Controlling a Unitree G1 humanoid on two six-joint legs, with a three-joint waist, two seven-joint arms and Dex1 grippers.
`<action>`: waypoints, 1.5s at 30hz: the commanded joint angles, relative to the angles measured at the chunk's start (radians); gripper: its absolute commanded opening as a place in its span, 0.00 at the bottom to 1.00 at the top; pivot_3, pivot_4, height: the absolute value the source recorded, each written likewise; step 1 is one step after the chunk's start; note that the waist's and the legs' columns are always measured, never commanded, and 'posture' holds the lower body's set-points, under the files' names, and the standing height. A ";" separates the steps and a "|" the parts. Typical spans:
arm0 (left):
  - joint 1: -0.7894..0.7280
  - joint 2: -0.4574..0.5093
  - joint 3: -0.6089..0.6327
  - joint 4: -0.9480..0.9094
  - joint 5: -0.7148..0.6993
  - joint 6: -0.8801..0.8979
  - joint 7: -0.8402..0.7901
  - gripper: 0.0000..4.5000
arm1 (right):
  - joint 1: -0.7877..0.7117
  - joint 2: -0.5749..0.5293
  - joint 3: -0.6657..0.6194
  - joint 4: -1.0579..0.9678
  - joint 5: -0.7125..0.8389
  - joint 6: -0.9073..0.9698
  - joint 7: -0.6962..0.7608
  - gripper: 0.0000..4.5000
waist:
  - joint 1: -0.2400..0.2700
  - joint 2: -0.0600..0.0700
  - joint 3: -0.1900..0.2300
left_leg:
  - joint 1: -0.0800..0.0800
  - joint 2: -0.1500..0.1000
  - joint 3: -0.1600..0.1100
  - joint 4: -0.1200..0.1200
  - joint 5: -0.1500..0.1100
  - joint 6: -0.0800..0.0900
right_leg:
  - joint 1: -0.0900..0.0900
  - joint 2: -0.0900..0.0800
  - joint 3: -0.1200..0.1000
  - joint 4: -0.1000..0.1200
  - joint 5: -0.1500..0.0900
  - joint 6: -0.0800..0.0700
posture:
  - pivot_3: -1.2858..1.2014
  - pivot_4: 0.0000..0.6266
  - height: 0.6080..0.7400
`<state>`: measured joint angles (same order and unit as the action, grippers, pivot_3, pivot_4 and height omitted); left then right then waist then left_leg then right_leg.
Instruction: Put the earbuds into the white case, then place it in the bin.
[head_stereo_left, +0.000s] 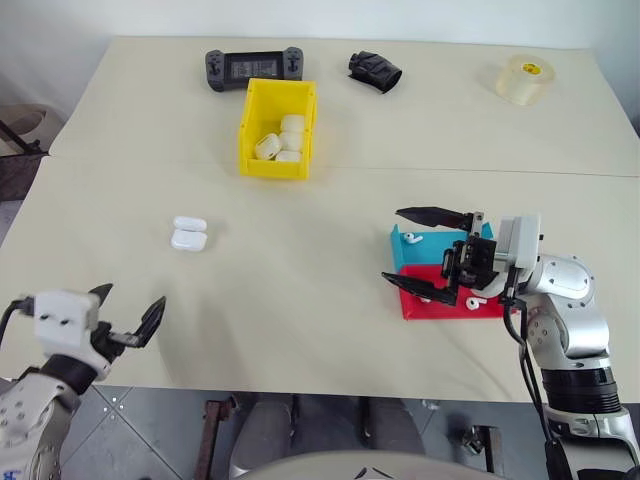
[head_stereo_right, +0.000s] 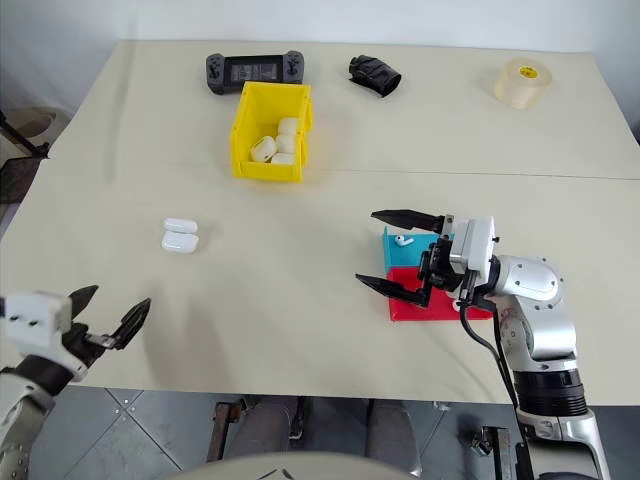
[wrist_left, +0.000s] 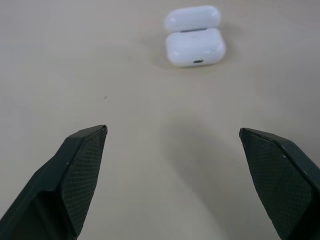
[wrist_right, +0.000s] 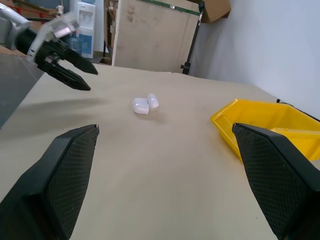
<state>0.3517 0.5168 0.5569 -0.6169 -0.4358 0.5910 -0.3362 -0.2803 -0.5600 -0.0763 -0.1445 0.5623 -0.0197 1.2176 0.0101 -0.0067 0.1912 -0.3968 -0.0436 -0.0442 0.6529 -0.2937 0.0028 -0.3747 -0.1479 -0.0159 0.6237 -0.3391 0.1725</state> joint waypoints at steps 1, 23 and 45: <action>-0.169 0.001 0.014 -0.076 -0.096 0.290 0.161 1.00 | -0.015 -0.034 -0.033 -0.023 0.039 0.037 0.005 1.00 | -0.001 0.000 0.000 | 0.000 0.000 0.000 0.000 0.000 0.000 | 0.000 0.000 0.000 0.002 0.000 0.000 | 0.52 0.24 1.00; -0.872 0.180 -0.263 0.276 -0.108 1.023 0.298 1.00 | 0.067 -0.057 -0.057 -0.170 0.083 0.128 -0.052 1.00 | -0.014 -0.004 -0.002 | 0.000 0.002 0.000 0.000 -0.001 -0.002 | -0.002 0.002 -0.002 0.004 0.000 -0.001 | 0.52 0.24 1.00; -0.904 -0.001 -0.275 0.340 0.061 1.023 0.357 1.00 | 0.061 -0.019 -0.030 -0.174 0.069 0.117 -0.077 1.00 | -0.004 -0.004 -0.002 | 0.000 0.002 0.000 0.002 0.000 -0.003 | -0.001 0.003 -0.002 0.005 0.000 -0.001 | 0.52 0.24 1.00</action>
<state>-0.5723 0.5260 0.2795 -0.2748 -0.3932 1.6106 0.0158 -0.2108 -0.5837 -0.1035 -0.2989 0.6215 0.1122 1.1423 0.0061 -0.0102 0.1890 -0.3968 -0.0422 -0.0444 0.6551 -0.2943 0.0002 -0.3754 -0.1453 -0.0181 0.6288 -0.3388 0.1720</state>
